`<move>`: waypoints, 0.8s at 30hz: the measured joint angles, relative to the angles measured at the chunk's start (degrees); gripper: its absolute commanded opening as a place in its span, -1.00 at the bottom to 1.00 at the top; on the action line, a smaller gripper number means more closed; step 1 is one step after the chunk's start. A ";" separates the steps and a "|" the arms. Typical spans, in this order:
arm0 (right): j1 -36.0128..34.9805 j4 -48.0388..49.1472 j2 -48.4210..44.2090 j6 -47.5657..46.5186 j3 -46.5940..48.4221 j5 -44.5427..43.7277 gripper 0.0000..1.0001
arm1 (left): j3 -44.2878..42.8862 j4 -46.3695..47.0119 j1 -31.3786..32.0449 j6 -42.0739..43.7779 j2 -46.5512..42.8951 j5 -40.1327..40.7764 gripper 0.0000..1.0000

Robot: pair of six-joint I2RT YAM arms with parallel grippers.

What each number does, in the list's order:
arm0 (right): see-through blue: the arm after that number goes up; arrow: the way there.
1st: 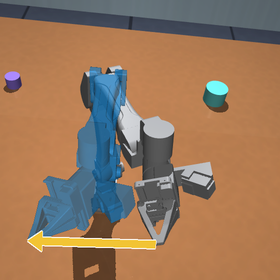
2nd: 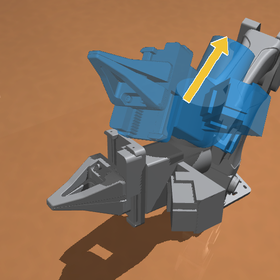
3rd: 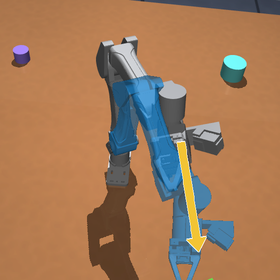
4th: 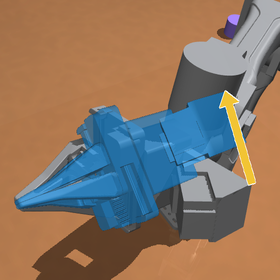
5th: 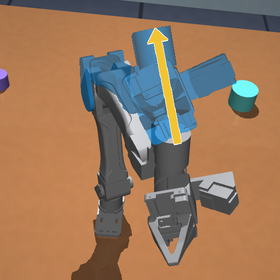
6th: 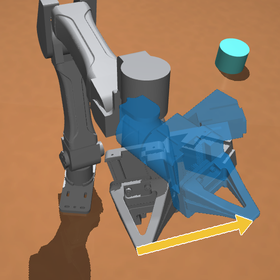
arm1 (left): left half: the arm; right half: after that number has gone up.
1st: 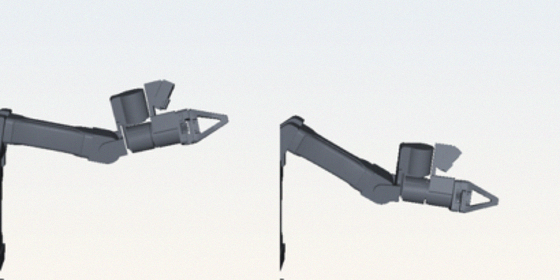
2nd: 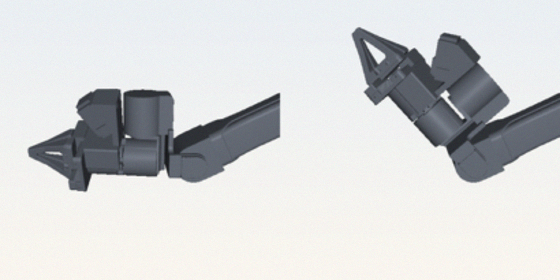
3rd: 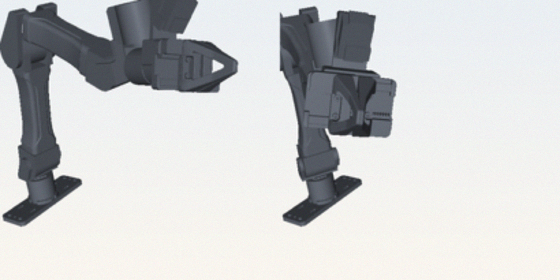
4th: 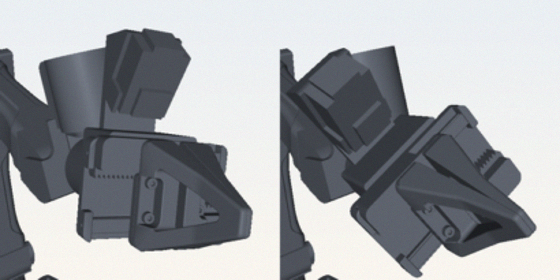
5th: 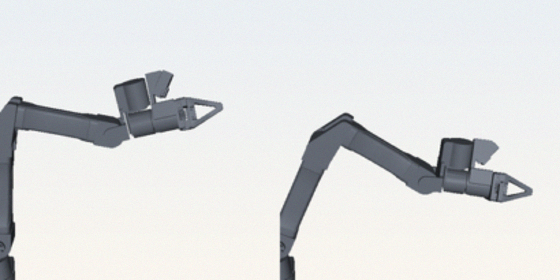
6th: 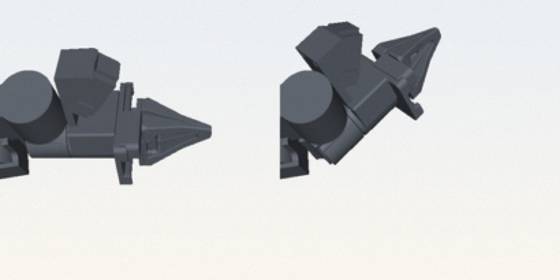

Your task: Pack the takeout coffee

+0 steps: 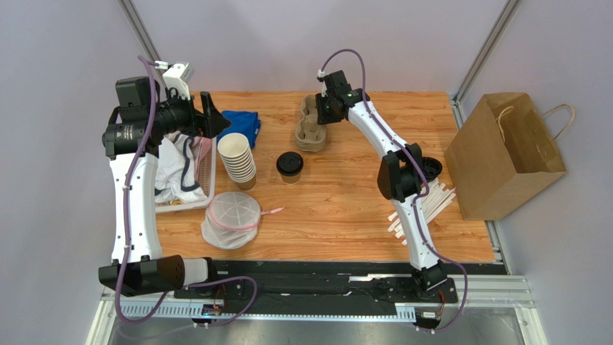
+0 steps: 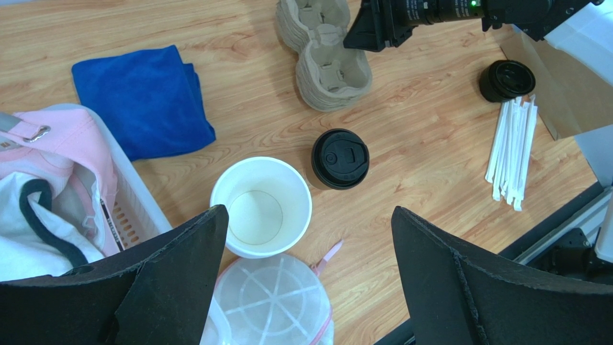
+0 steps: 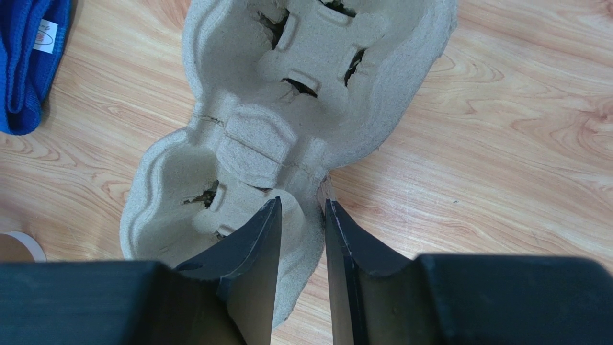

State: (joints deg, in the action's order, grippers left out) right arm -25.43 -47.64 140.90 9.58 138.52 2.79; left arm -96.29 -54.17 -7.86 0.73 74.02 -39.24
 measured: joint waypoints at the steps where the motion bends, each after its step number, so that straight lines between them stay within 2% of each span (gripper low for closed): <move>1: 0.00 0.00 -0.11 0.00 0.00 0.00 -0.36 | 0.00 0.00 0.00 -0.02 0.00 -0.02 0.86; 10: 0.00 0.00 -0.35 -0.09 -0.02 0.00 -0.44 | 0.00 0.00 0.00 -0.02 0.00 -0.61 0.85; 19: 0.00 0.00 -0.35 -0.42 0.00 0.02 -0.63 | 0.00 0.00 0.00 -0.02 0.00 -0.74 0.85; 22: 0.00 0.00 -0.35 -0.42 0.00 0.02 -0.74 | 0.00 0.00 0.00 -0.02 0.00 -0.74 0.85; 24: 0.00 -0.02 -0.35 -0.44 0.00 0.09 -0.92 | 0.00 0.00 0.00 -0.02 0.02 -0.74 0.85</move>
State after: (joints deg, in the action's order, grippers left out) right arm -25.43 -47.66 140.55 9.15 138.52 2.87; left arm -96.29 -54.17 -7.86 0.71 74.04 -39.99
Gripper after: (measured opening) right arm 0.140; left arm 0.927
